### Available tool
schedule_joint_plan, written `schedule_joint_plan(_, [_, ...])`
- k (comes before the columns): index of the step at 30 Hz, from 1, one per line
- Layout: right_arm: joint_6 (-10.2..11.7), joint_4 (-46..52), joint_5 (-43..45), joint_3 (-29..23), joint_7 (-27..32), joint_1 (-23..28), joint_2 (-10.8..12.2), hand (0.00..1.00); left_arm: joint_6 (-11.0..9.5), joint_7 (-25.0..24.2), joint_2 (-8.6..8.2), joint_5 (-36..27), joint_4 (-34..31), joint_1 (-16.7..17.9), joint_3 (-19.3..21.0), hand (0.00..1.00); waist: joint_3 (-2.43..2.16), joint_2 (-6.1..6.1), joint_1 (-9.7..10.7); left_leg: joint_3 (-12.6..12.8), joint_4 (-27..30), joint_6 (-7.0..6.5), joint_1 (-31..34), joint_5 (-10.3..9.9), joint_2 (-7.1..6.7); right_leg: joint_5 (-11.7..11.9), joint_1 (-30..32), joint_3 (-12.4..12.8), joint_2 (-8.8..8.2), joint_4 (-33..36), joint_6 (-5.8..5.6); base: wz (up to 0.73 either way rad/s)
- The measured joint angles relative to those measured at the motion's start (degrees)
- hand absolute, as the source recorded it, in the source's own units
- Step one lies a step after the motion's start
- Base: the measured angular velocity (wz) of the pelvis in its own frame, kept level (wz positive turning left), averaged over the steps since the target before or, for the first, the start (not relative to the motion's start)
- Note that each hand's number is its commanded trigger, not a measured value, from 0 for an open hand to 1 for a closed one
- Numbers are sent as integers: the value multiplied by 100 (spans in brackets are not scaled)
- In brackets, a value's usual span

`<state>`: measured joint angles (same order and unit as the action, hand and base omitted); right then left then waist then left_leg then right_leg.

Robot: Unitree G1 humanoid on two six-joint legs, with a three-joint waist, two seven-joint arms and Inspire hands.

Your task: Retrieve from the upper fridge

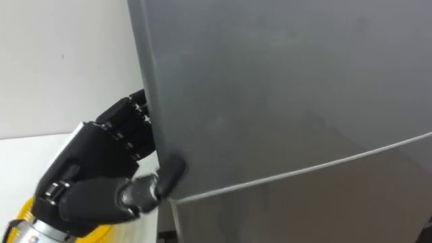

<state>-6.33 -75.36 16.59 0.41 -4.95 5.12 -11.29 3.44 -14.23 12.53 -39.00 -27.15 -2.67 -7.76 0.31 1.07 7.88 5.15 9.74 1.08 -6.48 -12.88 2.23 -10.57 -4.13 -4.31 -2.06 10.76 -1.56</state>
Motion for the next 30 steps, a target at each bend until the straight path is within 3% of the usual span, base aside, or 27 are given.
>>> schedule_joint_plan(3, [61, -16, -2, 55, 4, -59, -71, 0, 0, -374, 47, -603, 28, 5, -367, 0, 30, 82, 64, 109, 2, 0, -10, 0, -1, 8, 27, 119, 7, 1, -9, -13])
schedule_joint_plan(8, [128, -9, -3, 0, -20, -61, -142, 0, 2, -753, 143, -1119, 28, 4, -785, 0, 28, 130, 186, 156, 34, -1, 11, -1, -4, 19, 99, 246, 16, -1, -12, -4])
schedule_joint_plan(14, [145, -9, -34, -50, -86, -44, -179, 0, 2, -1086, 185, -1464, 27, -14, -981, 0, 23, 236, 358, 340, 96, -13, 127, -7, -4, 63, 283, 442, 29, 12, -32, -14])
schedule_joint_plan(18, [148, 0, -41, -49, -161, -19, -185, 0, 2, -1277, 202, -1534, 27, -91, -1069, 0, 22, 240, 468, 450, 106, -13, 154, -7, -1, 94, 350, 557, 45, 15, -38, -16])
schedule_joint_plan(25, [178, 85, -27, -55, -148, 61, -209, 0, -5, -1601, 484, -1314, 29, -664, -1204, 0, 36, 206, 617, 602, 110, -14, 211, -7, -1, 160, 404, 694, 46, 12, -61, -11])
schedule_joint_plan(30, [176, 165, -68, -48, -144, 62, -229, 0, -4, -2009, 486, -1269, 29, -820, -1401, 0, 25, 219, 712, 641, 107, -13, 175, -6, 2, 160, 384, 748, 59, -8, -61, -6])
